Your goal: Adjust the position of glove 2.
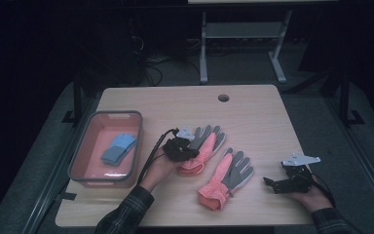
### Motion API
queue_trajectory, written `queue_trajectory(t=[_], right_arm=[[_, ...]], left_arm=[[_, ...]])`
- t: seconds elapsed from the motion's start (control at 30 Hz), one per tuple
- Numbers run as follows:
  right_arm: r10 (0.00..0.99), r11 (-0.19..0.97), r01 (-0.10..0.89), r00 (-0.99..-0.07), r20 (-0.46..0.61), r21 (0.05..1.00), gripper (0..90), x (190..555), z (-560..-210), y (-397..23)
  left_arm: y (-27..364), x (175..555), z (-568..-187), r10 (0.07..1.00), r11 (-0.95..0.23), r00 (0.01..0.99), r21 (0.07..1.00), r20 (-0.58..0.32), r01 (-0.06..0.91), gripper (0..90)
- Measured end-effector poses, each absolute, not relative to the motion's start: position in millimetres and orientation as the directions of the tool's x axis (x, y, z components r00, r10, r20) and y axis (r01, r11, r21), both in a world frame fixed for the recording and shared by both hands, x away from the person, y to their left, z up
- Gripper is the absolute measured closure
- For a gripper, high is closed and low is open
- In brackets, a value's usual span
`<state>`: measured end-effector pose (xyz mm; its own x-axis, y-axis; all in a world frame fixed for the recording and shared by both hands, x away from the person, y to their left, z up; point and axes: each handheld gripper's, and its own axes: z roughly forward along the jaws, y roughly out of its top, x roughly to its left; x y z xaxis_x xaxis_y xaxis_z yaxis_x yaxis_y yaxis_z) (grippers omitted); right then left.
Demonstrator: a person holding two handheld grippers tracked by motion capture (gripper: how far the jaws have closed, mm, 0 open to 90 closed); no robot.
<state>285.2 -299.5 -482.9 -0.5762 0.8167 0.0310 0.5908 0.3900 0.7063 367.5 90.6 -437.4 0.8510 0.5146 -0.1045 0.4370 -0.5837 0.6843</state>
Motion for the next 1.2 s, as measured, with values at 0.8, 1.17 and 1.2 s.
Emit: queue_trajectory(t=[0.8,1.17,1.2], right_arm=[[0.817,0.389,0.591,-0.576,0.032,0.706,4.0,285.2,-483.0,-299.4],[0.818,0.387,0.593,-0.574,0.034,0.706,4.1,285.3,-482.9,-299.2],[0.819,0.387,0.593,-0.573,0.033,0.706,4.0,285.3,-482.9,-299.2]], left_arm=[[118.8,313.0,-423.5,0.468,-0.600,0.880,0.700,-0.084,0.386,76.3],[124.3,348.7,-420.4,0.651,-0.501,0.757,0.710,-0.067,0.494,53.1],[124.9,351.5,-423.1,0.662,-0.497,0.747,0.706,-0.069,0.505,51.6]])
